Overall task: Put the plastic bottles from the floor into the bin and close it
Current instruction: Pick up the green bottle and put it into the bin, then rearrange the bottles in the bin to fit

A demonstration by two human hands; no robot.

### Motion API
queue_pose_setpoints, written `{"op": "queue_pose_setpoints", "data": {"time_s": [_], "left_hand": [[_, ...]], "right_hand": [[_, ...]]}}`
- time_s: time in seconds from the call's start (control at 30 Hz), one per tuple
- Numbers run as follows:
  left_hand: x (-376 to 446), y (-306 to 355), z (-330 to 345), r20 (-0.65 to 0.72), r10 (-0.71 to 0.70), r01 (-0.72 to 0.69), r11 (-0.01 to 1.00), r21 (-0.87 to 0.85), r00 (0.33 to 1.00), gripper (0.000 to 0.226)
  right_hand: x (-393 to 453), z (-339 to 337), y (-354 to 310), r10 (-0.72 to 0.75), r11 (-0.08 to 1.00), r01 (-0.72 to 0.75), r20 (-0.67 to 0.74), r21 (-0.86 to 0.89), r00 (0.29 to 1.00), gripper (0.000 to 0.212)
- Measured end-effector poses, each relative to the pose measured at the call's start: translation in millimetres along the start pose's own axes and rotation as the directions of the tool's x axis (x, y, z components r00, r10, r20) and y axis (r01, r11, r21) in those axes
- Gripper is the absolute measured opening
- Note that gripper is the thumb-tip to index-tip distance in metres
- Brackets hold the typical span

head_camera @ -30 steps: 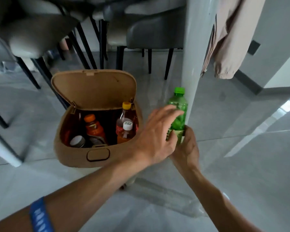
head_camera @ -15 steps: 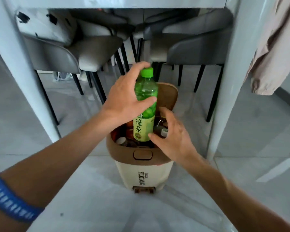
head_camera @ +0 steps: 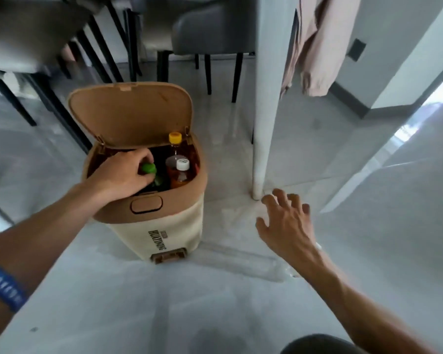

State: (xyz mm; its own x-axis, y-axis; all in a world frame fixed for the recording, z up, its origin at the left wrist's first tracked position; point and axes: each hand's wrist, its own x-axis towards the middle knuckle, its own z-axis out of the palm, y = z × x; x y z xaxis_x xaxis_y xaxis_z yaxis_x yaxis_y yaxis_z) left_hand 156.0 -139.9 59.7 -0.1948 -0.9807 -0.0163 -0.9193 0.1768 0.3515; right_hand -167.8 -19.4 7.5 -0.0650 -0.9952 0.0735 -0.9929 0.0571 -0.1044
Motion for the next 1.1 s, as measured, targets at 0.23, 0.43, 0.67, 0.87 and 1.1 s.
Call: {"op": "queue_pose_setpoints", "data": {"time_s": [0.23, 0.43, 0.67, 0.87, 1.1], "left_hand": [[7, -4, 2, -0.012, -0.012, 0.012, 1.0, 0.004, 1.0, 0.035], [1, -7, -10, -0.128, -0.029, 0.033, 0.999, 0.028, 0.991, 0.021], [-11, -40, -32, -0.085, -0.071, 0.074, 0.997, 0.035, 0.994, 0.011], [-9, -36, -47, 0.021, -0.023, 0.026, 0.993, -0.112, 1.0, 0.038], [-14, -45, -48, 0.053, -0.069, 0.08, 0.967, -0.241, 0.996, 0.046]], "right_hand": [[-38, 38, 37, 0.194, 0.981, -0.182, 0.274, -0.069, 0.942, 0.048], [4, -11, -20, -0.077, 0.914, 0.128, -0.145, 0.384, 0.986, 0.035], [42, -140, -79, 0.006, 0.72, 0.544, -0.788, 0.431, 0.616, 0.033], [63, -134, -139, -0.17, 0.576, 0.713, -0.795, 0.399, 0.582, 0.04], [101, -72, -177, -0.46, 0.702, 0.675, -0.578, 0.229, 0.674, 0.034]]}}
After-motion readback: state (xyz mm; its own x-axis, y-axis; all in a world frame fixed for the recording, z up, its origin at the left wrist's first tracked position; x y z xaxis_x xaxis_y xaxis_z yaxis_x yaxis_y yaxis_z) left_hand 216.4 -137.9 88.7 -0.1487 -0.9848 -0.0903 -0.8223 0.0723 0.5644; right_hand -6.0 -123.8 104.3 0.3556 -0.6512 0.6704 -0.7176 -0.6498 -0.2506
